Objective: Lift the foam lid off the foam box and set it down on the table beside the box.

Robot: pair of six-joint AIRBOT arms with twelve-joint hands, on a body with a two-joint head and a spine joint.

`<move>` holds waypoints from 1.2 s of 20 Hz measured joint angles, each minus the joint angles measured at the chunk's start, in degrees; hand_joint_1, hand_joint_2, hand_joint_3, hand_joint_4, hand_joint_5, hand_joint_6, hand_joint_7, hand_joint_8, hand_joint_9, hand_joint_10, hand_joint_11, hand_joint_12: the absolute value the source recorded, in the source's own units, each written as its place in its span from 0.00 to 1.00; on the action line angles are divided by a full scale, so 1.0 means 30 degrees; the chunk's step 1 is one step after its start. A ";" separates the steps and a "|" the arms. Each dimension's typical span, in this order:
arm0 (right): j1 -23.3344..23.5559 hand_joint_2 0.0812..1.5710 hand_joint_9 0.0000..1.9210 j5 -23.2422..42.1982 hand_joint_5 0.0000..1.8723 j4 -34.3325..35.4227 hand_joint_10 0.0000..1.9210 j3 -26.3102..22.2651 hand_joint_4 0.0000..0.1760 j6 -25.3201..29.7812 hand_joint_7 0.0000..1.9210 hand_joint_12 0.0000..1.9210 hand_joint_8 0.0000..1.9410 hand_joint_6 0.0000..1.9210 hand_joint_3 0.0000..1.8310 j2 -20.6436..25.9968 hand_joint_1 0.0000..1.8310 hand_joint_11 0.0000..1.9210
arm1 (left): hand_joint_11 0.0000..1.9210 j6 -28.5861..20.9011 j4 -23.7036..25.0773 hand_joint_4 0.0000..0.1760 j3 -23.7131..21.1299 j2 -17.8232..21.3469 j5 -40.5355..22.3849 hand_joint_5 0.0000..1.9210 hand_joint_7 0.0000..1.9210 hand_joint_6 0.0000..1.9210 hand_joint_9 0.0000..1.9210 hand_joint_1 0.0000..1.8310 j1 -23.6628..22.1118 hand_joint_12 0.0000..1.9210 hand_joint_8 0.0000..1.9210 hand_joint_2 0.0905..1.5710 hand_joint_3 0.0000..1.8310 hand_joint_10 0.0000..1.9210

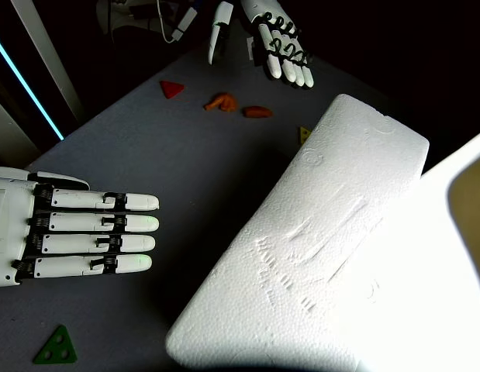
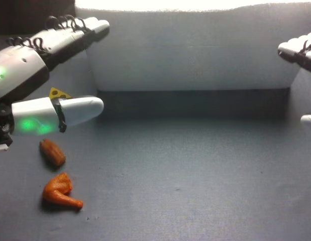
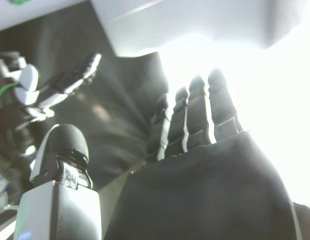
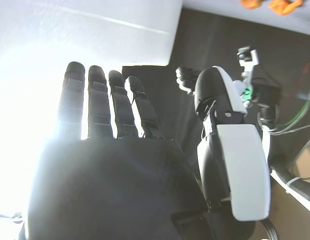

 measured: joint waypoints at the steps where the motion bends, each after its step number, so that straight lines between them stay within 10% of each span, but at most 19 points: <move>1: -0.0168 0.82 0.00 0.0517 0.00 0.0612 0.00 -0.0051 0.00 -0.0058 0.00 0.00 0.00 0.00 0.00 0.0007 0.31 0.00 | 0.00 0.0175 -0.0291 0.22 0.0000 0.0000 -0.0379 0.00 0.00 0.00 0.00 0.20 -0.0007 0.00 0.00 0.75 0.00 0.00; 7: -0.0219 0.82 0.00 0.1865 0.00 0.2084 0.00 -0.0058 0.00 -0.1122 0.00 0.01 0.00 0.00 0.00 0.0022 0.35 0.01 | 0.00 0.0991 -0.1843 0.05 0.0087 -0.0007 -0.1224 0.00 0.00 0.00 0.00 0.25 -0.0007 0.00 0.00 0.74 0.00 0.00; 10: -0.0219 0.80 0.00 0.2324 0.00 0.3096 0.00 -0.0036 0.00 -0.1814 0.00 0.01 0.00 0.00 0.00 0.0022 0.29 0.02 | 0.00 0.1486 -0.2798 0.16 0.0306 -0.0036 -0.1246 0.00 0.00 0.00 0.00 0.26 -0.0168 0.00 0.00 0.72 0.00 0.00; 12: -0.0219 0.76 0.00 0.2761 0.00 0.3978 0.00 0.0073 0.00 -0.2368 0.00 0.50 0.00 0.00 0.01 0.0022 0.27 0.00 | 0.01 0.1588 -0.3315 0.37 0.0597 -0.0248 -0.1209 0.00 0.00 0.00 0.00 0.26 -0.0328 0.00 0.00 0.71 0.00 0.00; 14: -0.0211 0.74 0.00 0.3024 0.00 0.4823 0.00 0.0299 0.00 -0.2645 0.00 0.78 0.00 0.00 0.00 -0.0029 0.26 0.00 | 0.00 0.1596 -0.3803 0.21 0.0882 -0.0510 -0.1042 0.00 0.00 0.00 0.00 0.25 -0.0510 0.00 0.00 0.71 0.00 0.00; 18: -0.0073 0.74 0.00 0.3024 0.00 0.6630 0.00 0.1093 0.01 -0.3031 0.00 0.65 0.00 0.00 0.00 -0.0714 0.32 0.00 | 0.00 0.1676 -0.4860 0.22 0.1559 -0.1013 -0.0772 0.00 0.00 0.00 0.00 0.27 -0.0765 0.00 0.00 0.70 0.00 0.00; 24: 0.0663 0.75 0.00 0.2448 0.00 0.8357 0.00 0.2426 0.00 -0.3235 0.00 0.76 0.00 0.00 0.00 -0.1741 0.34 0.00 | 0.00 0.1923 -0.6513 0.10 0.2463 -0.1858 -0.0044 0.00 0.00 0.00 0.00 0.29 -0.0984 0.00 0.00 0.64 0.00 0.00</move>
